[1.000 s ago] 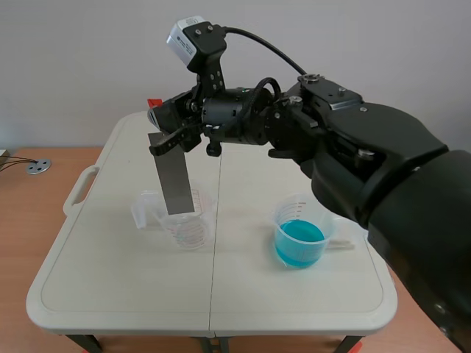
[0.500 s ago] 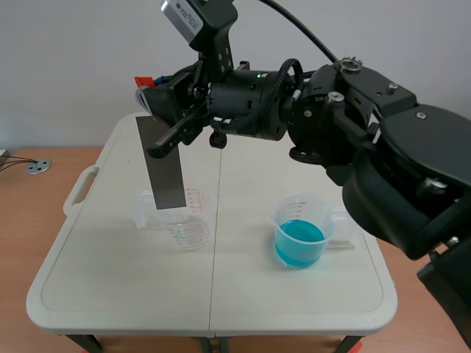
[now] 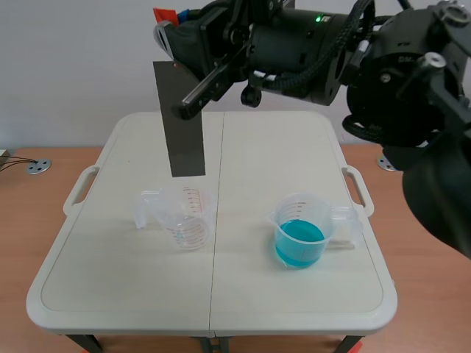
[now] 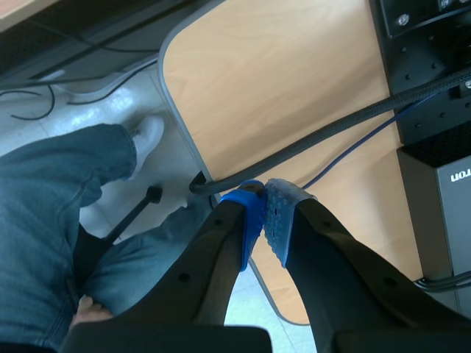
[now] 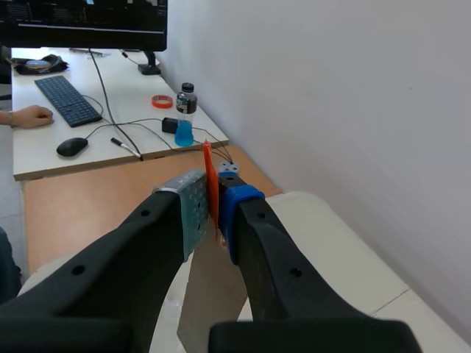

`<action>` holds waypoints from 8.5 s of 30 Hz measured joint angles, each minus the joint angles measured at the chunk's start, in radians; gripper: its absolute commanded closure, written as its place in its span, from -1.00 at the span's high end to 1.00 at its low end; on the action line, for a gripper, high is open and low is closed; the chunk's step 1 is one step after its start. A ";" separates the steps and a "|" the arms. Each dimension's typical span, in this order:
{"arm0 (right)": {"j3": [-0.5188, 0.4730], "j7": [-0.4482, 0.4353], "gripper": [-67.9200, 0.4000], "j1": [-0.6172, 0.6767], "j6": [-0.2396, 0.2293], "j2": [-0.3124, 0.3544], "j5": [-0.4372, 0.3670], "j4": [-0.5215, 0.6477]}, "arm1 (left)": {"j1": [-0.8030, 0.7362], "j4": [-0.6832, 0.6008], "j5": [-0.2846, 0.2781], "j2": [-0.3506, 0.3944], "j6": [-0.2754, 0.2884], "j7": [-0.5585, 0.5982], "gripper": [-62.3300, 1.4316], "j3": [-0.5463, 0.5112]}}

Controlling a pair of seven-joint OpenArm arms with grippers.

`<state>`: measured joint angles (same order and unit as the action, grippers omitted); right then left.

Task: Hold the metal plate by the orange handle, dip it into the blue solution, take it out and point at it, then put the plate back in the beaker on the left.
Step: 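Move the plate over the blue solution, then point at the plate with the left hand, then lower the plate into the blue solution, then hold the plate still in the solution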

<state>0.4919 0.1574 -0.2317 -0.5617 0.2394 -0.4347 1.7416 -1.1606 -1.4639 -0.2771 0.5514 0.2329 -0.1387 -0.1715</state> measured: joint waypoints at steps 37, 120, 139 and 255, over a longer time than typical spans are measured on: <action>-0.461 -0.067 -0.95 0.362 -0.064 0.201 -0.053 0.241 | 0.507 -0.343 -0.042 0.053 0.111 -0.002 -0.91 -0.068; -0.551 -0.054 -0.95 0.455 -0.109 0.201 -0.053 0.251 | 1.398 0.146 0.094 -0.218 0.199 -0.116 -0.91 0.764; -0.541 -0.051 -0.95 0.454 -0.108 0.201 -0.051 0.238 | 0.545 -0.128 -0.015 0.283 -0.074 0.167 -0.91 0.101; -0.327 -0.265 -0.95 0.315 -0.097 0.156 0.152 -0.296 | 0.065 0.079 -0.020 0.233 -0.106 0.113 -0.91 0.269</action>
<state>0.1650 -0.1078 0.0834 -0.6582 0.3958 -0.2829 1.4456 -1.0958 -1.3846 -0.2970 0.7841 0.1268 -0.0257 0.0978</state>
